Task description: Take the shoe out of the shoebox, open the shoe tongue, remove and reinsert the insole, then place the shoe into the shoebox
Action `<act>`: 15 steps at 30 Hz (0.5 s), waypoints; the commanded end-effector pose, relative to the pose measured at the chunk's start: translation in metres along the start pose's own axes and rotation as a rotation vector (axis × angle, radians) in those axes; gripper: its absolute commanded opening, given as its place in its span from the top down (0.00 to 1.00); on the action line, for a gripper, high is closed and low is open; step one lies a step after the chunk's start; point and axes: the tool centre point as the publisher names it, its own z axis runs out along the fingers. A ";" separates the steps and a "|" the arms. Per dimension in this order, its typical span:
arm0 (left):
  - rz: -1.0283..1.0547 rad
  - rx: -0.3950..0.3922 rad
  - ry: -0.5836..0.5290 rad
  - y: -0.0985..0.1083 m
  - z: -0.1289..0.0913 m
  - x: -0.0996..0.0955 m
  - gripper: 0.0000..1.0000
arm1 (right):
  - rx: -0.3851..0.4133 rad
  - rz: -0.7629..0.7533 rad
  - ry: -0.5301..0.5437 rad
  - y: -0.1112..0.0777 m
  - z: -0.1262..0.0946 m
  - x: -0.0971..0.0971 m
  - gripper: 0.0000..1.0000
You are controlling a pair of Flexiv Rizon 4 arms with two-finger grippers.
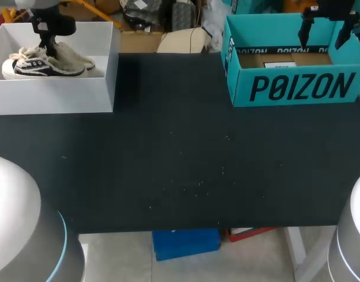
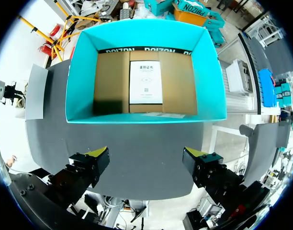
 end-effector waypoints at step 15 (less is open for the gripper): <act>-0.117 0.032 -0.132 -0.069 -0.177 0.067 1.00 | 0.001 0.000 0.000 0.000 0.000 0.000 0.00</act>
